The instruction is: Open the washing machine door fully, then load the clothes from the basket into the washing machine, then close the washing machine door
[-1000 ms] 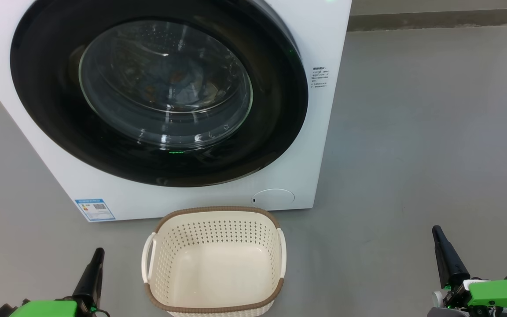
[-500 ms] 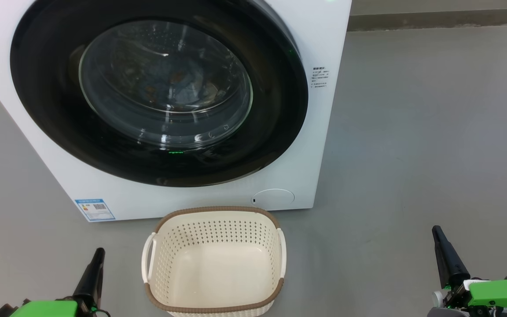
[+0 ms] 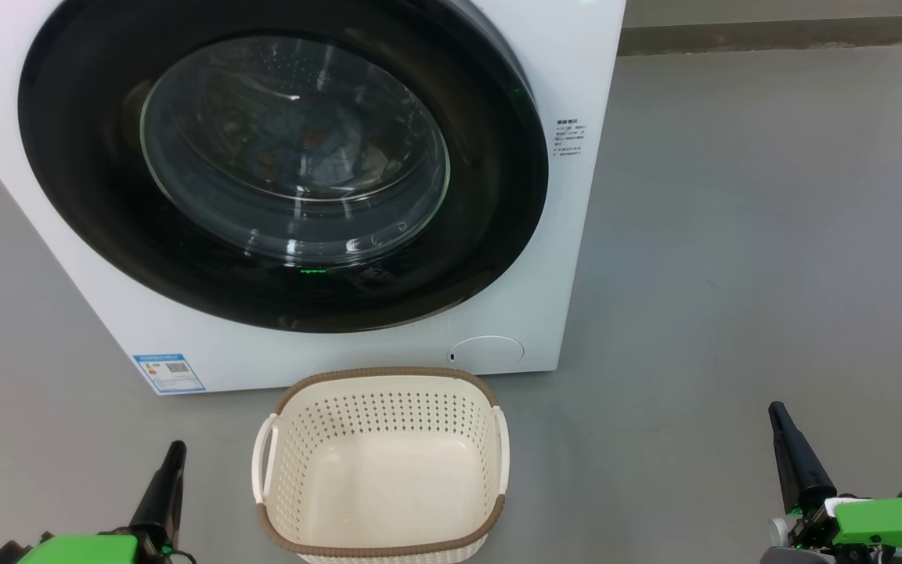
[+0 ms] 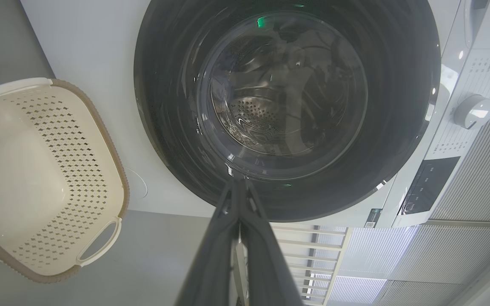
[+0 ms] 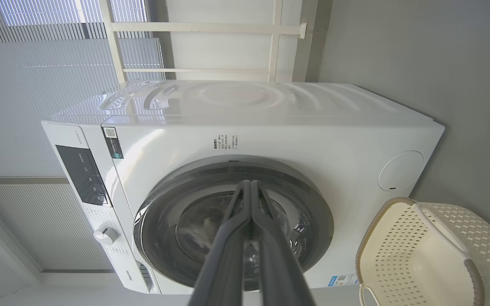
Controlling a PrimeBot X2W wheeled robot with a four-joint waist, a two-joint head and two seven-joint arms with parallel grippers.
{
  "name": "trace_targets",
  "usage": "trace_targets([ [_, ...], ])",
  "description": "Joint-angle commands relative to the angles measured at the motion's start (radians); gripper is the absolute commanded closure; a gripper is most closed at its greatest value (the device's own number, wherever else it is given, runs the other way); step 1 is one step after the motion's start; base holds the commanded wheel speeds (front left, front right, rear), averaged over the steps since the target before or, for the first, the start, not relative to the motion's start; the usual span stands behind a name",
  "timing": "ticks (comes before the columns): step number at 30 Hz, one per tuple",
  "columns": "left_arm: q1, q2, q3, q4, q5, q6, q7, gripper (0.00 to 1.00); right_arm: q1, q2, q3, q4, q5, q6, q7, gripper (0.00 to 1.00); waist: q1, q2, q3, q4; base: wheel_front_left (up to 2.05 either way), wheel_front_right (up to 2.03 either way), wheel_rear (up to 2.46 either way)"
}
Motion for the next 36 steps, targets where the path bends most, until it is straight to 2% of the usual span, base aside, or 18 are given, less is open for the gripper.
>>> trace_targets([
  [1,-0.043,0.013,0.035,-0.019,0.012,-0.010,0.004,1.00,-0.044,-0.003,0.021,-0.024,-0.008,0.002,0.004,1.00,0.0000,0.0000,0.000,0.000,0.00,0.00,0.00],
  [36,-0.044,0.012,0.038,-0.019,0.014,-0.010,0.006,1.00,-0.044,-0.001,0.018,-0.024,-0.010,0.002,0.007,1.00,0.0000,0.0000,0.000,0.000,0.00,0.00,0.00],
])
